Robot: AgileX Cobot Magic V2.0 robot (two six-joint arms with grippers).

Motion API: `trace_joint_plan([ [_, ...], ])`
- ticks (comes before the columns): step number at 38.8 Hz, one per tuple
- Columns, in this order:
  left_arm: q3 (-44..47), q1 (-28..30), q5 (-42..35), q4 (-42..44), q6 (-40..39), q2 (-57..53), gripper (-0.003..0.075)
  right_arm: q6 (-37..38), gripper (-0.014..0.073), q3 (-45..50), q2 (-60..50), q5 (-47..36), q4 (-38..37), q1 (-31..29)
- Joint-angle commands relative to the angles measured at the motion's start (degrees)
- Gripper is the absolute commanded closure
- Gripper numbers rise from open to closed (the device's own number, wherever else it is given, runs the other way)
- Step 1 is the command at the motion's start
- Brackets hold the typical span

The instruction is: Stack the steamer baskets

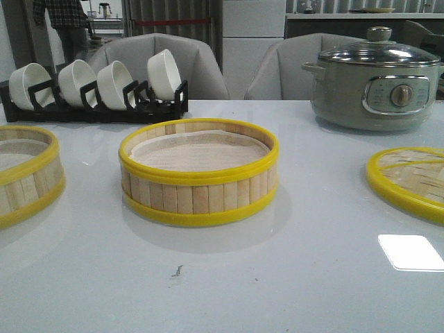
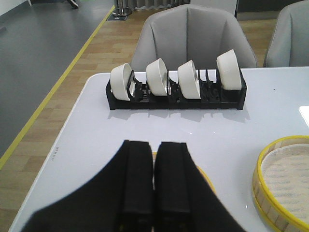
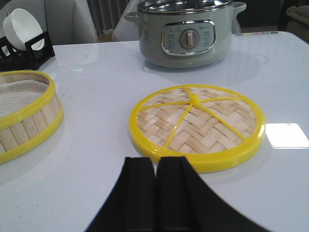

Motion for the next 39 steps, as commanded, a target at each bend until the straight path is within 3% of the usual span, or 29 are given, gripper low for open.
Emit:
trace_joint_plan([
  [1,-1.92,-0.22,-5.11,-0.14,-0.18,-0.3,0.0636,-0.96,0.054,-0.88,-1.19,-8.74,-1.73,-0.32],
  [14,-1.92,-0.22,-3.28,-0.14,-0.18,-0.3,0.0636,1.08,0.054,-2.5,-1.19,-20.65,-0.4,-0.25],
  [16,-1.92,-0.22,-3.13,-0.14,-0.18,-0.3,0.0636,3.0,0.054,-5.94,-1.19,-18.34,0.66,-0.24],
  [20,-1.92,-0.22,-2.63,-0.14,-0.18,-0.3,0.0636,3.33,0.054,-16.33,0.98,-5.78,0.8,-0.24],
  [25,-1.92,-0.22,-2.85,-0.23,-0.18,-0.3,0.0636,2.3,0.054,-27.15,11.18,6.76,-2.6,-0.24],
  [33,-1.92,-2.53,-3.38,0.41,-0.18,-0.3,0.0636,2.35,0.054,-34.08,30.19,10.43,-3.4,-0.24],
  [39,-1.92,-4.92,-3.28,0.41,-0.18,-0.3,0.0636,2.35,0.054,-36.2,37.07,9.7,-3.4,-0.24],
])
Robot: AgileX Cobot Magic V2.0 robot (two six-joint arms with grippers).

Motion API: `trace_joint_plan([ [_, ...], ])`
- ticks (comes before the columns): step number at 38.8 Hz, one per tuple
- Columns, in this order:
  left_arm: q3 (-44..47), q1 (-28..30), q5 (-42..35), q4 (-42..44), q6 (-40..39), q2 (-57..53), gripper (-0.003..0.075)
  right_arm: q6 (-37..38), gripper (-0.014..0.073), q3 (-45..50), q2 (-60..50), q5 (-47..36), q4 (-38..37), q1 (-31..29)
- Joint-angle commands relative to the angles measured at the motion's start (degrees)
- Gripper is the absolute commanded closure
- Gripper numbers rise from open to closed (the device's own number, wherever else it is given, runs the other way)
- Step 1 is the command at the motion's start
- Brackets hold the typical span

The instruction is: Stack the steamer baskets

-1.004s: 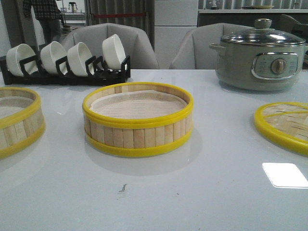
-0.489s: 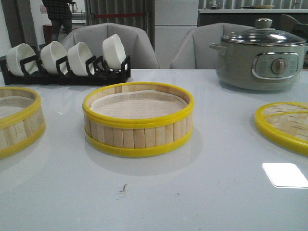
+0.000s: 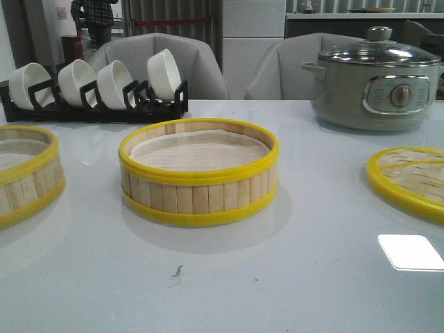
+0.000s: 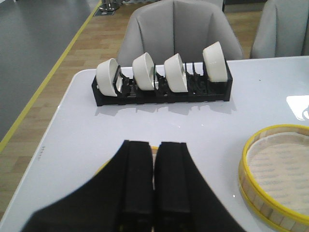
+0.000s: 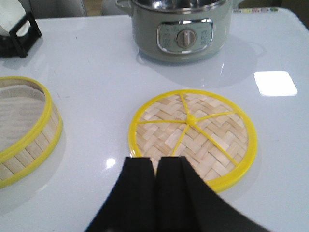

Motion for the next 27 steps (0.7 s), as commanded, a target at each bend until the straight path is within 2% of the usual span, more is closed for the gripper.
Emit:
trace_joint_plan([
  [1,-1.92,-1.05,-4.55,0.14,-0.18,-0.3,0.0636,-0.49,0.054,-3.13,3.5,-5.14,-0.86,-0.24],
  [19,-1.92,-1.05,-2.05,0.14,-0.28,-0.3,0.0636,-0.49,0.054,-3.12,4.43,-19.77,-0.78,-0.24],
  [27,-1.92,-1.05,-2.05,-0.21,-0.28,-0.3,0.0636,-0.49,0.054,-3.12,4.43,-20.26,-0.78,-0.24],
])
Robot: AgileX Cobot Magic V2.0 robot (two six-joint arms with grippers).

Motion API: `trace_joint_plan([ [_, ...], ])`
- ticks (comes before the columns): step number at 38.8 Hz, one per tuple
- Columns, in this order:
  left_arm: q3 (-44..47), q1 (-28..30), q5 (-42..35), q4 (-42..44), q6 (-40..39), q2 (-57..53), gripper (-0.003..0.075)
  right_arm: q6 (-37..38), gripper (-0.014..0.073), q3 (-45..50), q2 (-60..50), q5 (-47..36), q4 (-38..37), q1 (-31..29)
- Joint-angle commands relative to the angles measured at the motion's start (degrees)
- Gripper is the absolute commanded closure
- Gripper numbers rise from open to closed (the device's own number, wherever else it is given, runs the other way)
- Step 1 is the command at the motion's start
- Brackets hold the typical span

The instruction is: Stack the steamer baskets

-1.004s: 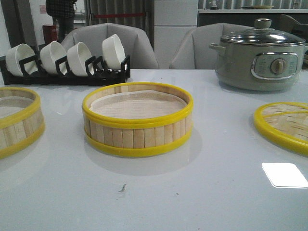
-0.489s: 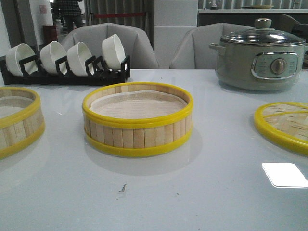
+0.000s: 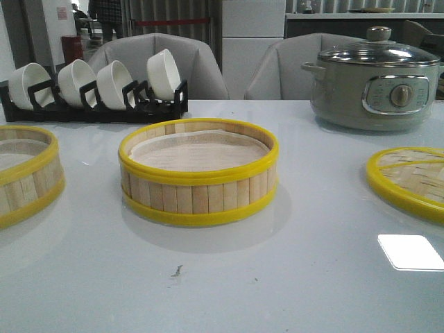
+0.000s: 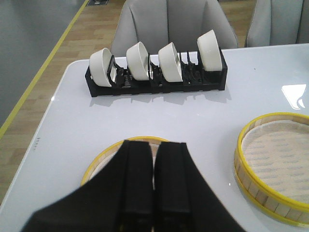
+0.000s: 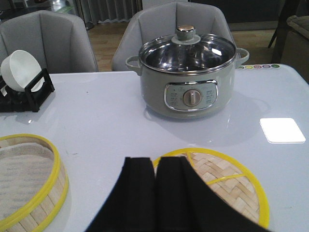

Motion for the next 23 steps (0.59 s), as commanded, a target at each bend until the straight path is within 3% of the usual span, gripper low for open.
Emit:
trace_joint_plan([
  [1,-1.92,-0.49,-4.03,-0.39,-0.28,-0.3,0.0636,-0.49,0.054,-2.27,0.12,-5.57,-0.76,-0.24],
  [9,-1.92,-0.49,-4.21,-2.67,-0.28,-0.3,0.0635,-0.49,0.0538,-2.22,0.18,-6.34,-0.81,-0.24],
  [15,-1.92,-0.49,-4.31,-2.68,-0.28,-0.3,0.0633,-0.49,0.0503,-2.22,1.5,-1.23,-0.81,-0.24],
  [19,-1.92,-0.49,-4.09,-2.68,1.45,-0.3,0.0603,-0.49,0.0307,-2.22,2.91,1.15,-0.81,-0.24],
  [23,-1.8,-0.49,-4.09,-2.68,3.79,0.92,0.0503,-0.49,0.0134,-2.22,3.61,0.64,-0.81,-0.24],
])
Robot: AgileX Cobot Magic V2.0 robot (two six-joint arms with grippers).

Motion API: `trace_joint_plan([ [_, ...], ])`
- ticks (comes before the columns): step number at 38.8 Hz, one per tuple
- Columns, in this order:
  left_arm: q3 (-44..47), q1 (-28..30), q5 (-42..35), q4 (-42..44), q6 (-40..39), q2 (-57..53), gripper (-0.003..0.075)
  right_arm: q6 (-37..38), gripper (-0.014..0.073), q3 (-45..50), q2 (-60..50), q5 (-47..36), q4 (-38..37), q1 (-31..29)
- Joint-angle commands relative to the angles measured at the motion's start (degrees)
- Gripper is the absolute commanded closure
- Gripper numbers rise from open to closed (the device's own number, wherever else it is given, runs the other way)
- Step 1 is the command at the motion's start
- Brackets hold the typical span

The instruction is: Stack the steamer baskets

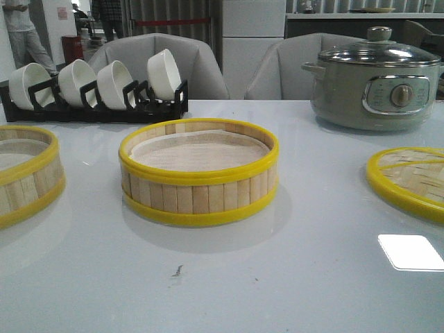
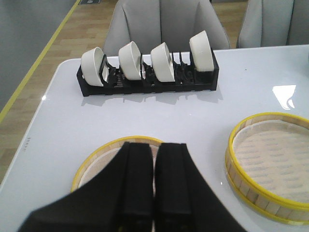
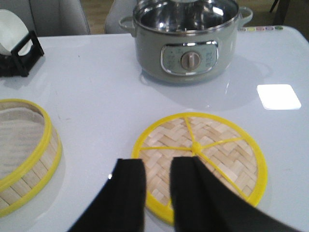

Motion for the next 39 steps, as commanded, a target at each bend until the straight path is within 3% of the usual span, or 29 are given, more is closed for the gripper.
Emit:
trace_joint_plan([
  [1,-1.8,-0.49,-3.95,-0.26,1.48,1.01,0.0451,-0.49,0.0125,-2.22,0.43,-4.64,-0.81,-0.24],
  [6,-1.8,-0.49,-3.06,-0.48,1.48,4.3,0.0241,-0.49,0.0129,-2.22,0.43,-5.53,-0.81,-0.24],
  [8,-1.8,-0.49,-2.38,-0.59,1.48,6.11,0.0213,-0.49,0.0129,-2.22,0.43,-5.53,-0.81,-0.24],
  [14,-1.8,-0.49,-2.12,-3.94,1.48,13.33,0.0212,-0.49,0.0129,-2.22,0.43,-5.53,-0.81,-0.24],
  [25,-2.02,-0.61,-10.38,-12.43,1.54,28.27,0.0212,-0.49,0.0129,-2.22,0.43,-5.53,-0.81,-0.24],
  [39,-7.95,-6.24,-11.8,-12.45,1.86,44.01,0.0212,-0.49,0.0129,-2.22,0.43,-5.43,-0.81,-0.24],
])
